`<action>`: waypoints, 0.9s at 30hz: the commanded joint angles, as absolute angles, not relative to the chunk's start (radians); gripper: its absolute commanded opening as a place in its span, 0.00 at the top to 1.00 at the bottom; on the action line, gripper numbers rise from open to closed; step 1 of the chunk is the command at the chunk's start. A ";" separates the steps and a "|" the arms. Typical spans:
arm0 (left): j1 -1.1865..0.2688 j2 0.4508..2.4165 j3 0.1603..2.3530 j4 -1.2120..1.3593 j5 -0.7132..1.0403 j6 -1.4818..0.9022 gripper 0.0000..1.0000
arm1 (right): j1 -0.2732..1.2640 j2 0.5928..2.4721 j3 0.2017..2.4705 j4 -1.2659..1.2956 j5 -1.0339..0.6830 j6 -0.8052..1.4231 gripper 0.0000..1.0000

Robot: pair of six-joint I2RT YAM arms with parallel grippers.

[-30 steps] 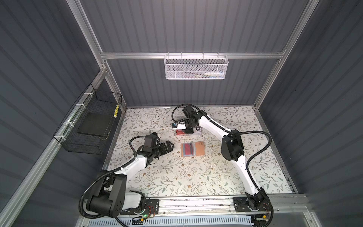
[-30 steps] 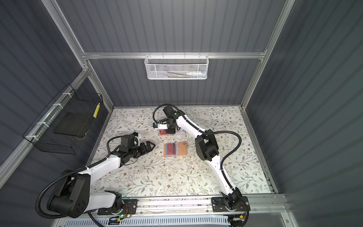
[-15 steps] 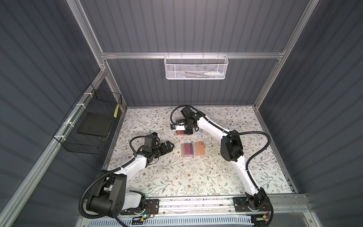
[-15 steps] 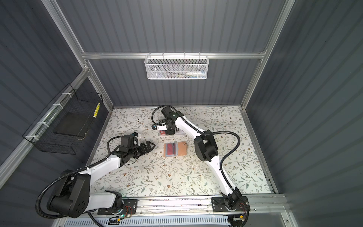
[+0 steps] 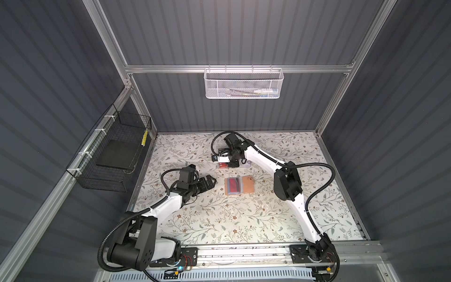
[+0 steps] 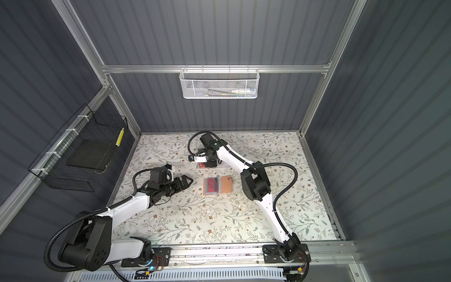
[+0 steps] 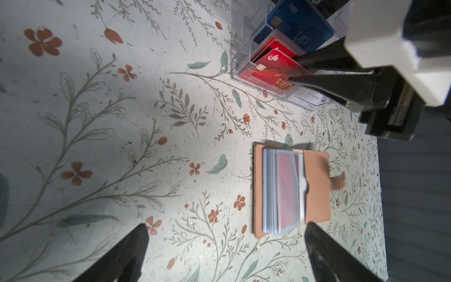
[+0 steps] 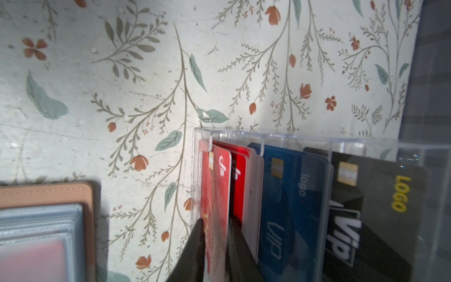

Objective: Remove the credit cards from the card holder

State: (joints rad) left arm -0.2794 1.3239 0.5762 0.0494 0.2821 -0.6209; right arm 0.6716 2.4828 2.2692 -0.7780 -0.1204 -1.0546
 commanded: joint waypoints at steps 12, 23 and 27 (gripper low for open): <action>-0.270 1.289 0.559 0.041 0.287 -0.603 0.00 | 0.677 2.325 2.167 -0.738 -0.196 -0.928 0.77; -0.272 1.254 0.537 0.066 0.301 -0.631 0.00 | 0.677 2.043 1.840 -0.529 -0.233 -0.750 0.55; -0.275 1.226 0.534 0.054 0.298 -0.627 0.00 | 0.677 1.934 1.718 -0.443 -0.258 -0.662 0.01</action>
